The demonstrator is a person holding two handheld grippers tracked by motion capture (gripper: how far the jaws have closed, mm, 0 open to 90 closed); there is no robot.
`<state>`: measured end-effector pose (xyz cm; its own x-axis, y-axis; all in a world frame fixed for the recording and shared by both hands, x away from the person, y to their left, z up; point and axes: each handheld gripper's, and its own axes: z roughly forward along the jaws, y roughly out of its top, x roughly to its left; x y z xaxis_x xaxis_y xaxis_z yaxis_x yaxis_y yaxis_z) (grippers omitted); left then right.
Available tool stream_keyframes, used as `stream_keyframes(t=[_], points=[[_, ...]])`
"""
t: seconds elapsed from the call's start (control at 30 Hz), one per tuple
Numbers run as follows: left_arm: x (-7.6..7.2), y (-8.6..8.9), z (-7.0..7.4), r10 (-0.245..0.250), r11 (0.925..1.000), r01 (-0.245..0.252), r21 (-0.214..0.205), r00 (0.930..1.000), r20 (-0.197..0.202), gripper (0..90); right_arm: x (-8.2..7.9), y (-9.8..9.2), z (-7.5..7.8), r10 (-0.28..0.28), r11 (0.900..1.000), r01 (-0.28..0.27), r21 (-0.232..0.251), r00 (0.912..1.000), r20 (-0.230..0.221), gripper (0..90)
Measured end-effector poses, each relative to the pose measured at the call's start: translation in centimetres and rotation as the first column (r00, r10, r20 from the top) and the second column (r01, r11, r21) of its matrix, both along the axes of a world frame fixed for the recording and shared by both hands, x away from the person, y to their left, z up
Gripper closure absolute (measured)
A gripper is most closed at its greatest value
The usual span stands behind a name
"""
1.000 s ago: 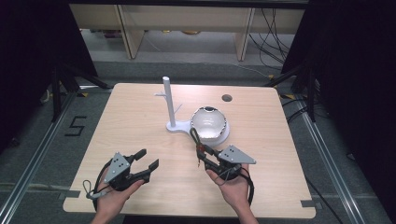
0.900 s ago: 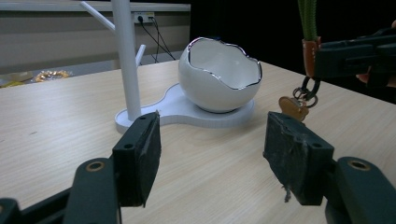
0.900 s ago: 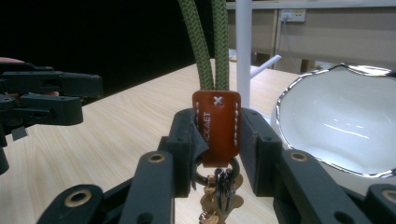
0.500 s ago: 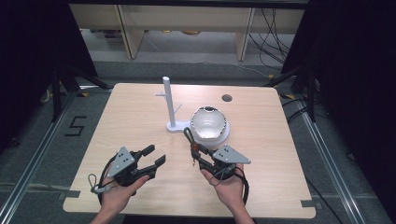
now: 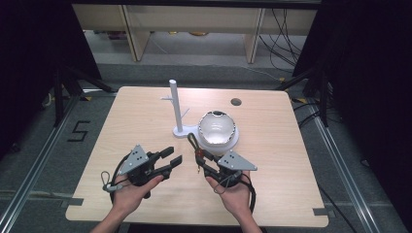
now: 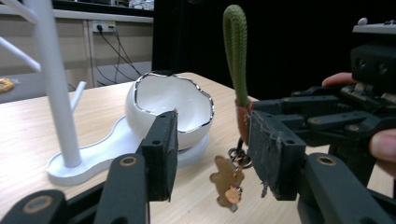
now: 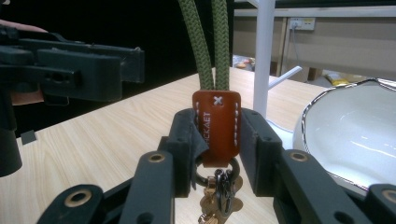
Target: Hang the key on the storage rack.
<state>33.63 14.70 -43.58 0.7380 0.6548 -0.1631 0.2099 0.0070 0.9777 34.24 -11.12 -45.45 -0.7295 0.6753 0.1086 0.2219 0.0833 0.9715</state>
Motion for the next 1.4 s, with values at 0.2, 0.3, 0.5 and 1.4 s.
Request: stream_keyframes(t=[0.2,0.3,0.5,1.4], points=[[0.5,-0.8,0.4,-0.022,0.9998,0.022,-0.003,0.9994,-0.026,56.1,0.0,0.1,0.0,-0.002,1.0000,0.002,-0.003,1.0000,0.004,68.3],[0.7,-1.1,0.7,-0.032,0.9995,0.032,-0.005,0.9990,-0.031,57.4,0.0,0.3,0.0,0.002,1.0000,-0.002,0.000,0.9999,0.010,68.3],[1.3,-1.6,0.8,-0.040,0.9989,0.039,-0.026,0.9979,-0.051,60.6,0.1,0.3,0.0,0.004,1.0000,-0.004,-0.006,0.9999,0.014,68.3],[2.2,-2.9,1.3,-0.064,0.9978,0.062,-0.023,0.9931,-0.099,78.8,-0.2,0.7,-0.1,0.006,0.9995,-0.005,-0.031,0.9998,0.021,68.2]])
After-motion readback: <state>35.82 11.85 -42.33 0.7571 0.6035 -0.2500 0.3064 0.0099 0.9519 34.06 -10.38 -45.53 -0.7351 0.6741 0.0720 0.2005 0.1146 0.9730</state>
